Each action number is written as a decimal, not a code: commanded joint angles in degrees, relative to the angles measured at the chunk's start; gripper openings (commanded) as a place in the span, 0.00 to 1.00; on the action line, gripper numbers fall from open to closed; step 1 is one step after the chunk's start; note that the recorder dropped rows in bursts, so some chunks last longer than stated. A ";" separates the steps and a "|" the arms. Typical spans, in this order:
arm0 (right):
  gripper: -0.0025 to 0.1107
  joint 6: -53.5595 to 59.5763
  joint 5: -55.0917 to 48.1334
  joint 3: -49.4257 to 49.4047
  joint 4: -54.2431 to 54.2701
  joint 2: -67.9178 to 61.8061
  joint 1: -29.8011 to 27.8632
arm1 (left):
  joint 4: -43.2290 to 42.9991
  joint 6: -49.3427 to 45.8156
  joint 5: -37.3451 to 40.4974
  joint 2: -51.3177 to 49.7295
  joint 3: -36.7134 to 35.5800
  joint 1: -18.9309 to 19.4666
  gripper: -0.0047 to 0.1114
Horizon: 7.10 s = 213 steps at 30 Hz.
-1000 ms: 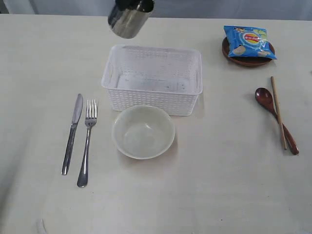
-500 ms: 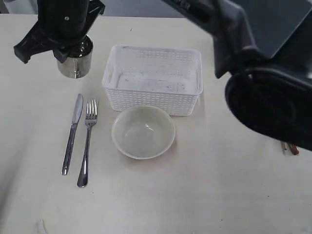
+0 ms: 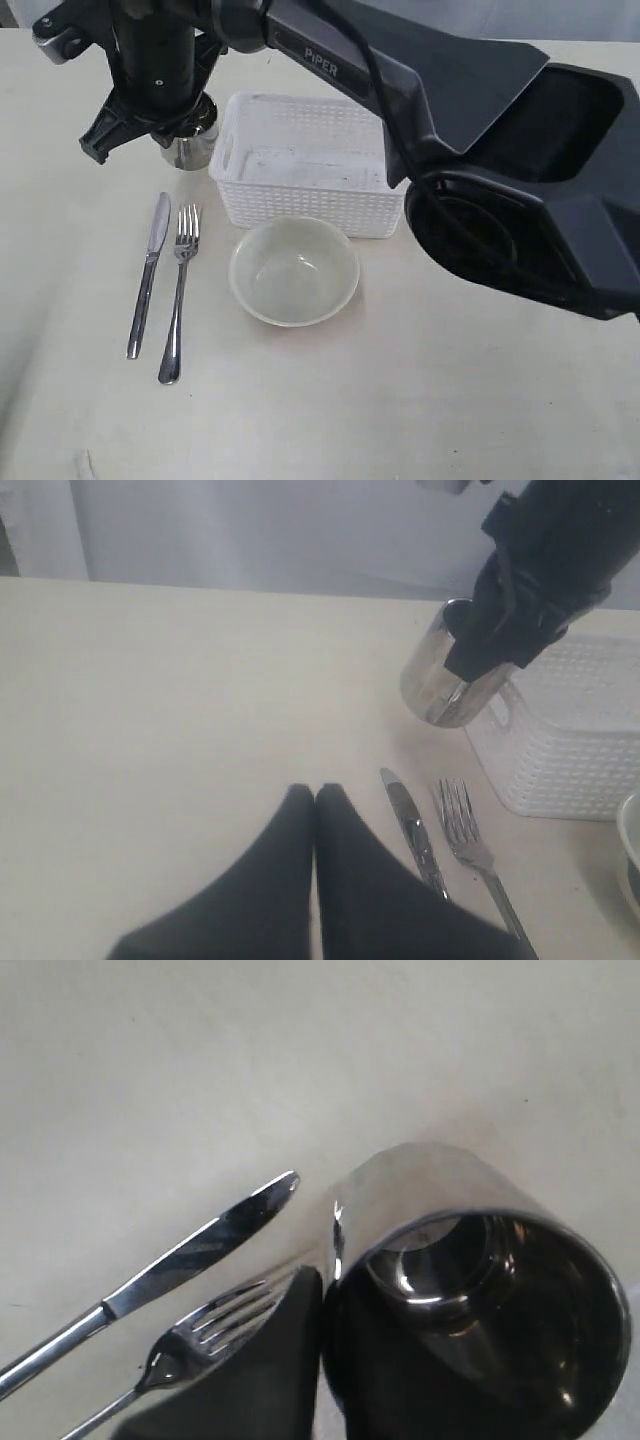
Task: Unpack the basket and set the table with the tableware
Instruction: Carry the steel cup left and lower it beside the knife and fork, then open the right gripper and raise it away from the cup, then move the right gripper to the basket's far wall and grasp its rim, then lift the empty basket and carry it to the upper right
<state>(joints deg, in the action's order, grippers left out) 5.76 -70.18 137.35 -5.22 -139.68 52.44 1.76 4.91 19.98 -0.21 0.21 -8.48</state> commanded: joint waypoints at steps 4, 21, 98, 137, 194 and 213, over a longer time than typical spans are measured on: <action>0.02 -3.91 0.21 0.57 -6.29 0.08 -1.42 | -0.05 -0.17 -0.12 0.21 -0.21 -0.27 0.04; 0.02 0.71 1.63 0.57 1.69 -2.58 -1.57 | -0.05 -0.17 -0.12 0.21 -0.21 -0.27 0.04; 0.02 -4.52 0.21 0.46 -5.24 14.13 -13.18 | -0.05 -0.17 -0.12 0.21 -0.21 -0.27 0.04; 0.02 5.67 5.02 -43.51 21.65 25.68 -51.06 | -0.05 -0.17 -0.12 0.21 -0.21 -0.27 0.04; 0.02 49.79 13.37 -29.68 33.07 11.01 -36.37 | -0.05 -0.17 -0.12 0.21 -0.21 -0.27 0.04; 0.02 26.42 16.21 -21.52 24.48 20.59 -60.28 | -0.05 -0.17 -0.12 0.21 -0.21 -0.27 0.04</action>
<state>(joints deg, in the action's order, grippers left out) 37.24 -55.70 115.49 19.57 -119.19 -3.65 1.76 4.91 19.98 -0.21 0.21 -8.48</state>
